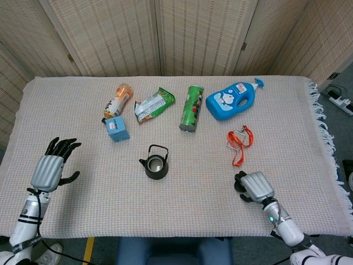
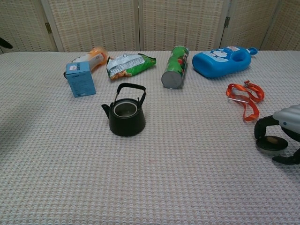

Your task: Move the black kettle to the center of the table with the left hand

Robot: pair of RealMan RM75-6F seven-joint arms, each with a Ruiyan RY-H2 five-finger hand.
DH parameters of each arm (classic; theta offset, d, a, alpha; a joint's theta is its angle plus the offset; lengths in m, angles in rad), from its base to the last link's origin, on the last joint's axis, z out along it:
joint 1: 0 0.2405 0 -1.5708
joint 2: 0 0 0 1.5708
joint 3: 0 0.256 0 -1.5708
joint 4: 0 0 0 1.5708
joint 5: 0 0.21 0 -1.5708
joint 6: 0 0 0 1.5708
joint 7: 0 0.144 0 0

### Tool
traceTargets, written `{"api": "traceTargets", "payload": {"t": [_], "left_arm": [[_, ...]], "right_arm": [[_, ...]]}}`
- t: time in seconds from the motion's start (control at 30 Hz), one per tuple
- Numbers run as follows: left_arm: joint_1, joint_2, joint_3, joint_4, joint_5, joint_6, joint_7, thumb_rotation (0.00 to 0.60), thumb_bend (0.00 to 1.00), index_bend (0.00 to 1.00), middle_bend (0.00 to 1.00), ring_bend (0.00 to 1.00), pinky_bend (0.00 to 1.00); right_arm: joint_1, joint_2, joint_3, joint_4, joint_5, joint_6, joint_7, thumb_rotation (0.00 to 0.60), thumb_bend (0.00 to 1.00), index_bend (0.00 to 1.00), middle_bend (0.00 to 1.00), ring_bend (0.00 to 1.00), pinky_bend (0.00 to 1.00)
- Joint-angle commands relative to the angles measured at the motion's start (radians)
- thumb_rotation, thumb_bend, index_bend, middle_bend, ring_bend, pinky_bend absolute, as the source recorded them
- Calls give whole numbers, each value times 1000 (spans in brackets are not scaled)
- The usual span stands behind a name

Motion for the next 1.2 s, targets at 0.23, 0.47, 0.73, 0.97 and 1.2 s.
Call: {"api": "traceTargets", "payload": {"t": [0.23, 0.47, 0.73, 0.97, 1.2], "left_arm": [[7, -1, -1, 11, 4, 3, -13, 600, 207, 167, 100, 84, 0], [8, -4, -2, 17, 4, -2, -14, 600, 207, 168, 99, 84, 0], [8, -6, -4, 19, 3, -6, -10, 600, 207, 167, 99, 84, 0], [8, -2, -8, 16, 2, -8, -9, 600, 207, 167, 100, 84, 0], [9, 4, -13, 1, 3, -4, -3, 600, 207, 167, 99, 84, 0]], "right_arm": [[-1, -12, 7, 4, 4, 19, -4, 600, 307, 361, 361, 777, 623], [2, -14, 8, 4, 10, 17, -4, 600, 307, 400, 392, 792, 629], [-2, -12, 9, 0, 3, 32, 7, 600, 307, 475, 455, 826, 630], [18, 37, 35, -80, -14, 31, 43, 600, 307, 478, 457, 829, 630], [109, 105, 114, -204, -18, -21, 24, 600, 307, 482, 460, 834, 630]]}}
